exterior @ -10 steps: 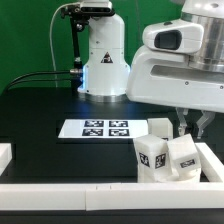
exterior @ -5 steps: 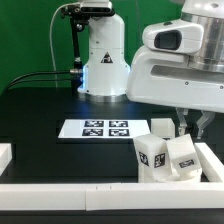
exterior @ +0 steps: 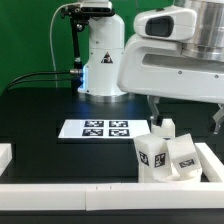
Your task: Assemble stool
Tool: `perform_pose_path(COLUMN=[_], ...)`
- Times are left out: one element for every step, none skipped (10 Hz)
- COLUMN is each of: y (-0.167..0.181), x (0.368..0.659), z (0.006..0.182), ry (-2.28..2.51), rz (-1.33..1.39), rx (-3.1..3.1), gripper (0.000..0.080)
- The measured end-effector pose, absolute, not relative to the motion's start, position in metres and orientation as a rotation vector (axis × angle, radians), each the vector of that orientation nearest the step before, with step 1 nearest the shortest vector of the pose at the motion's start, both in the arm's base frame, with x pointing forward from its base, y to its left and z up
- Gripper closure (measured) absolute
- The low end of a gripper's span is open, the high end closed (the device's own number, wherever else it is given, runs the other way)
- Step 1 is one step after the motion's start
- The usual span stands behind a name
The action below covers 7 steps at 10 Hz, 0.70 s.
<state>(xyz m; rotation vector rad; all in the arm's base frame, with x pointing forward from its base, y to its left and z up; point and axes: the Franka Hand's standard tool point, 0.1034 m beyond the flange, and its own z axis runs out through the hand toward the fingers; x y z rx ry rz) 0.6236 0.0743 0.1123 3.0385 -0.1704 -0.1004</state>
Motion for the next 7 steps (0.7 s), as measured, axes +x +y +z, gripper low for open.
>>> perform_pose_path(y=[0.067, 0.064, 0.067, 0.066, 0.065, 0.066, 0.066], x=[0.636, 0.644, 0.647, 0.646, 0.646, 0.644, 0.645], z=[0.118, 0.124, 0.127, 0.125, 0.125, 0.123, 0.123], ry=[-0.137, -0.113, -0.1, -0.103, -0.111, -0.18, -0.218], rz=[-0.097, -0.095, -0.081, -0.085, -0.085, -0.096, -0.117], rx=[3.039, 3.038, 3.035, 3.034, 3.037, 3.068, 3.073], gripper=[0.016, 0.0153, 0.0153, 0.0153, 0.015, 0.015, 0.015])
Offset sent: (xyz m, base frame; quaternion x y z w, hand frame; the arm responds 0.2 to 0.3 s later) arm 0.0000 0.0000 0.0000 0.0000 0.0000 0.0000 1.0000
